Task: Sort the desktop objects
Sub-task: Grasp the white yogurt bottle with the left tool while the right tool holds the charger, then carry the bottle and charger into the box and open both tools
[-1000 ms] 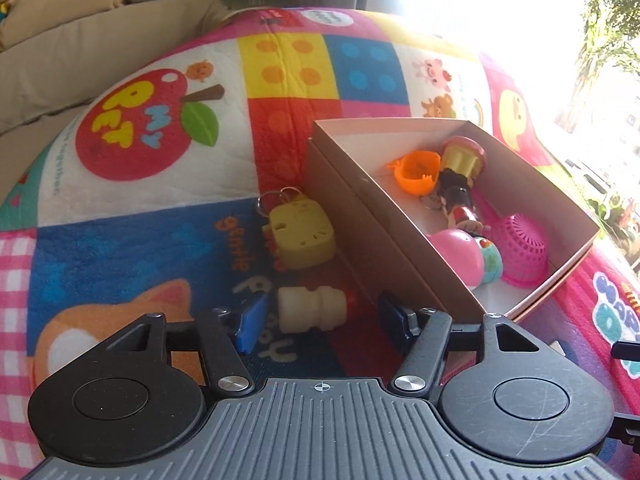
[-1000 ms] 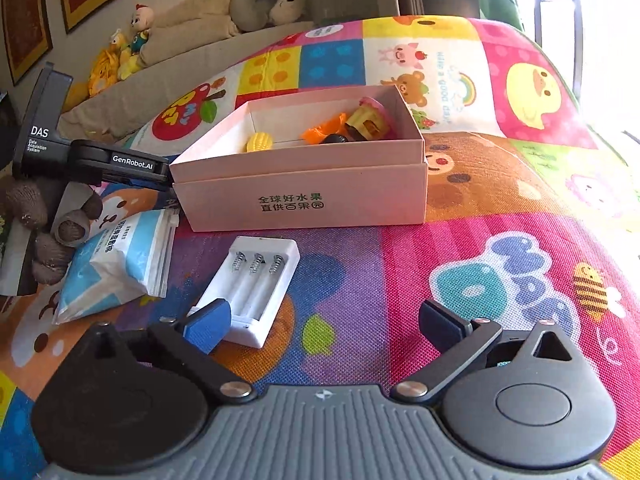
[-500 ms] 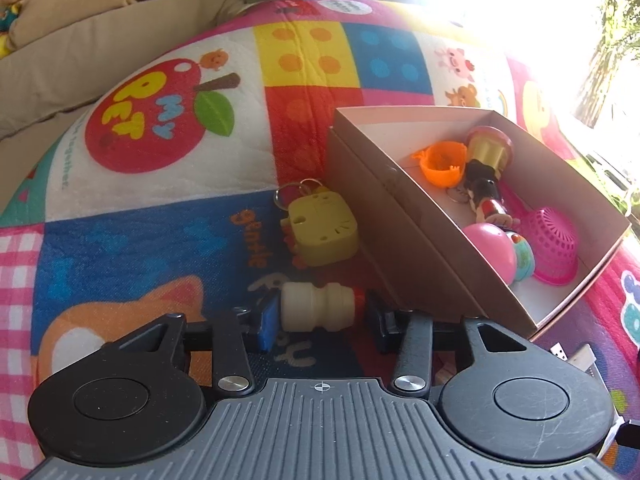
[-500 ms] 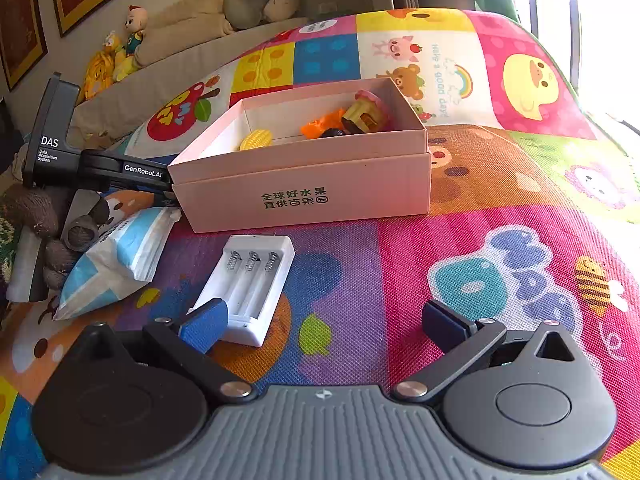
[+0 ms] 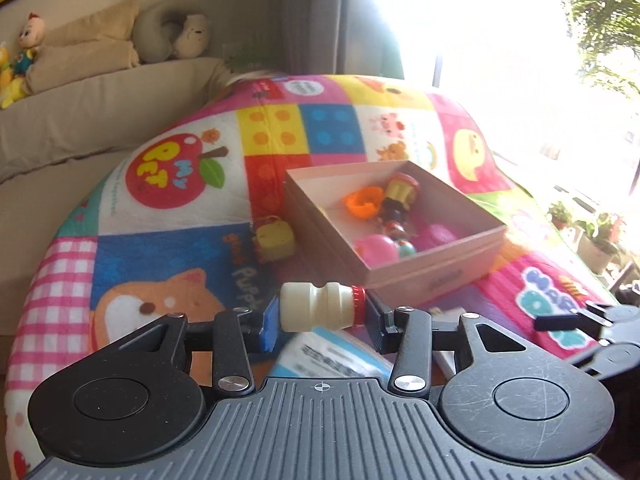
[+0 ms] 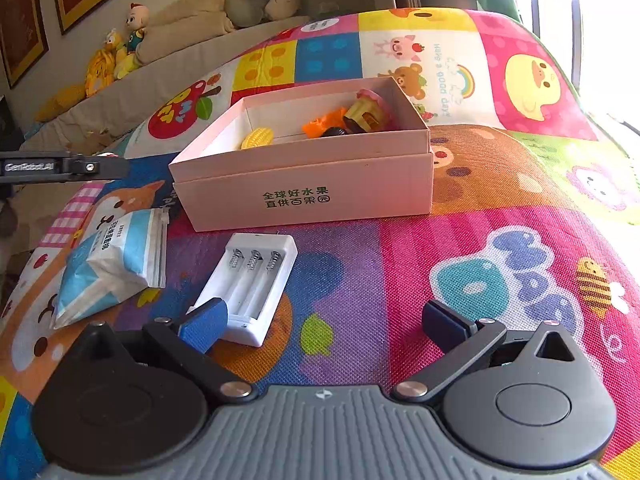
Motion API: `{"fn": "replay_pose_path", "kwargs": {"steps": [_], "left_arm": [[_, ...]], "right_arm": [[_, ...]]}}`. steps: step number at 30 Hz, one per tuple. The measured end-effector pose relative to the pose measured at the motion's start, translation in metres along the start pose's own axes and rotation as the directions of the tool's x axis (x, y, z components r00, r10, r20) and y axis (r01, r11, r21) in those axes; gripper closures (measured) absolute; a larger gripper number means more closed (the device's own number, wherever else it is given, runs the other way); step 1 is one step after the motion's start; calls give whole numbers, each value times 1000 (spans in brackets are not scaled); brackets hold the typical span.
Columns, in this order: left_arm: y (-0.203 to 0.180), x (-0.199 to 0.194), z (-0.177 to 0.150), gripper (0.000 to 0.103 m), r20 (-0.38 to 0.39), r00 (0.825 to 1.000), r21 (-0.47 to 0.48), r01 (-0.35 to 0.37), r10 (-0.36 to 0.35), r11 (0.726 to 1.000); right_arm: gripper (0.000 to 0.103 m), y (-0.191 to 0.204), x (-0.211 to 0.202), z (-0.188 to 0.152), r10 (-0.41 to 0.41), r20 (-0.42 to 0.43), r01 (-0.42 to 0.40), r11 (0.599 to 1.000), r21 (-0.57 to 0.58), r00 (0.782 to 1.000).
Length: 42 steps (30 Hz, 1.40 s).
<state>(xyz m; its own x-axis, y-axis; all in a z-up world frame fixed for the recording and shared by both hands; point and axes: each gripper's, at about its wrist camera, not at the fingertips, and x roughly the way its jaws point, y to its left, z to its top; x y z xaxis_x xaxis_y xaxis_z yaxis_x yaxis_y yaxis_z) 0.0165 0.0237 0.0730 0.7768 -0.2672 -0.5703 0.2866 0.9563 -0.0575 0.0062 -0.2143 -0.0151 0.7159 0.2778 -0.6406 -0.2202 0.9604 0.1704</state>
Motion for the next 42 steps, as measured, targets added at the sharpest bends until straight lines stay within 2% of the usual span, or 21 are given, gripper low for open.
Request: {"fn": "replay_pose_path", "kwargs": {"steps": [3, 9, 14, 16, 17, 22, 25, 28, 31, 35, 39, 41, 42], "left_arm": [[-22, -14, -27, 55, -50, 998, 20, 31, -30, 999], [-39, -16, -68, 55, -155, 988, 28, 20, -15, 999], [-41, -23, -71, 55, -147, 989, 23, 12, -9, 1000], [-43, -26, -69, 55, -137, 991, 24, 9, -6, 1000], [-44, -28, -68, 55, -129, 992, 28, 8, -4, 1000], [-52, -35, -59, 55, -96, 995, 48, 12, -7, 999], [-57, -41, -40, 55, -37, 999, 78, 26, -23, 997], [-62, -44, -9, 55, 56, 998, 117, 20, -27, 993], [-66, -36, 23, 55, 145, 989, 149, 10, -32, 989], [-68, -2, 67, 55, 186, 982, 153, -11, -18, 988], [-60, 44, 96, 50, 194, 980, 130, -75, 49, 989], [-48, 54, 96, 45, 156, 985, 87, -93, 78, 992], [-38, 52, 90, 38, 135, 988, 62, -88, 79, 994]], "right_arm": [[0, 10, 1, 3, 25, -3, -25, 999, -46, 1000], [2, 40, 25, 23, 28, -23, -31, 992, -119, 999], [26, 58, 40, 26, -15, -71, 0, 977, -213, 997], [52, 59, 32, 25, 6, -88, -26, 972, -236, 996], [55, 59, 28, 25, 13, -100, -37, 971, -238, 995], [55, 49, -23, 20, 42, -89, -64, 964, -259, 995], [55, 42, -59, 24, 70, -65, -84, 961, -262, 995], [55, 33, -98, 42, 73, 23, -64, 959, -275, 997], [55, 21, -121, 74, 79, 115, -50, 971, -232, 990], [55, 8, -113, 118, 72, 175, -40, 982, -183, 982], [55, 0, -71, 173, 74, 188, -50, 990, -129, 979], [47, -1, -47, 192, 39, 217, -14, 993, -118, 975], [37, -1, -35, 198, -12, 230, 37, 994, -106, 973]]}}
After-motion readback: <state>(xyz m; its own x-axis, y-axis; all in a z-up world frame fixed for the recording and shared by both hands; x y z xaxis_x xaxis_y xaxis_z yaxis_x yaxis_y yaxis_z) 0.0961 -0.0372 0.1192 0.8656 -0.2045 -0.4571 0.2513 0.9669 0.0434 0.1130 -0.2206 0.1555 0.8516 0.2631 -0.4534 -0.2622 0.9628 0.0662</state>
